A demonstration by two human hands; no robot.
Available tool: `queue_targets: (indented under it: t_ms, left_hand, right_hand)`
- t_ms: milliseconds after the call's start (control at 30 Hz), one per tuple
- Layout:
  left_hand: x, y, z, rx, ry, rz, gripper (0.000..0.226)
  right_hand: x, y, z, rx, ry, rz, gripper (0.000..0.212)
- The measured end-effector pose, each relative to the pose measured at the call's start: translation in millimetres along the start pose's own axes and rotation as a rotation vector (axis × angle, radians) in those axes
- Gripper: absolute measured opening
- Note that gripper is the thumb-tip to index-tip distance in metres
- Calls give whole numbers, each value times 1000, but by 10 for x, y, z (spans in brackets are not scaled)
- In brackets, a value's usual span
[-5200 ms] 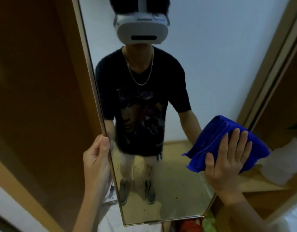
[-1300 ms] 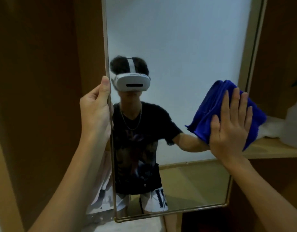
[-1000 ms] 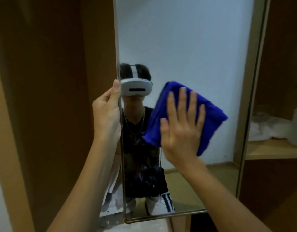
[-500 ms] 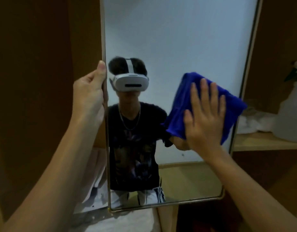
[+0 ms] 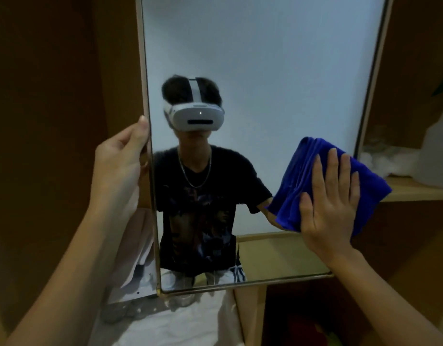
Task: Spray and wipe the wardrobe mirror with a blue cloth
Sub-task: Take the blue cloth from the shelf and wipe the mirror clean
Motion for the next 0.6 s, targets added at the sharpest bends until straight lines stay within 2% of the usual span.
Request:
queue_targets:
  t_ms: [100,267,333,433,533,600]
  left_hand:
    - [141,-118,-95,13,-15,-24,15]
    - [105,-125,-150,-18,-5,-9,12]
    - [130,-118,-160,-25,-8,-22,18]
    - [164,-121,-161,-30,-15,-42,35]
    - [195,-121,-159,-36,-35,-55,28]
    - [231,-110,-173,-58,-43,-61,17]
  right_hand:
    - [-4,-35,-1,-6,-5,21,58]
    - [148,-22,6,-28,2,149,56]
    - [360,-12,23,-12,0,152,57]
    - [960,-14,25,21,15,6,58]
    - [1825,-66,80,82,69,-197,59]
    - [2259,-116,132,117,98,-265,60]
Point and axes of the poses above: each hand's wrist, its own y-axis towards the middle knuckle, its own z-axis out of the palm, x = y × z, the point moved 8 cm from there along y, towards the middle knuckle, and after that the axes turned 5 degrees about z, right-handed, at the moved point
